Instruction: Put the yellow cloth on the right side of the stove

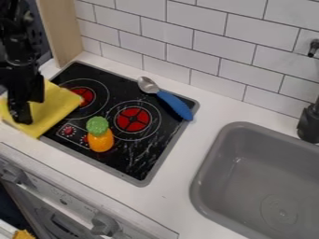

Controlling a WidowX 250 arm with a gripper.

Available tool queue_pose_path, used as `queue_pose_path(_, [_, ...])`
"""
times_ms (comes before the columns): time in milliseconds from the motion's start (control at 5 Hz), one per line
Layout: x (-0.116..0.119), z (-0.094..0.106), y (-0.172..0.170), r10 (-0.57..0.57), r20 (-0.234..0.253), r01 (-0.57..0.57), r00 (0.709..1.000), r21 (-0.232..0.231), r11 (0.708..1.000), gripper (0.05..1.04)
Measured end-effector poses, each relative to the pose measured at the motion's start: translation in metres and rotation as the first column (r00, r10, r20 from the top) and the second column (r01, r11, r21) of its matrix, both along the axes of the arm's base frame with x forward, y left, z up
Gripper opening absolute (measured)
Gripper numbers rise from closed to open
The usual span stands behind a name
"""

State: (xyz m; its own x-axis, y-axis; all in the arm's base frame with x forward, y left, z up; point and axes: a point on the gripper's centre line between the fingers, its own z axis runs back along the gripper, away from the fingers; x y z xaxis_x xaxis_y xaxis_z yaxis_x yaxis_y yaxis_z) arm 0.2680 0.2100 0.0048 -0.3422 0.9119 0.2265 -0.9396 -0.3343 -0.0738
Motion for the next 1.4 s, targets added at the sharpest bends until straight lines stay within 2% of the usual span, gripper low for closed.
queue_pose_path(200, [0.031, 0.002, -0.009, -0.028, 0.029, 0.029, 0.999, -0.022, 0.999, 1.0])
queue_pose_path(600, [0.07, 0.002, -0.023, -0.053, 0.082, 0.059, 0.995, -0.071, 0.996, 0.999])
queue_pose_path(1000, [0.064, -0.003, -0.058, -0.141, 0.068, 0.147, 0.988, -0.088, 0.985, 1.001])
queue_pose_path(1200, [0.061, -0.004, -0.094, -0.239, 0.041, 0.241, 0.97, -0.095, 0.966, 1.001])
queue_pose_path(1400, [0.057, -0.005, -0.122, -0.285, 0.044, 0.288, 0.958, -0.121, 0.95, 1.0])
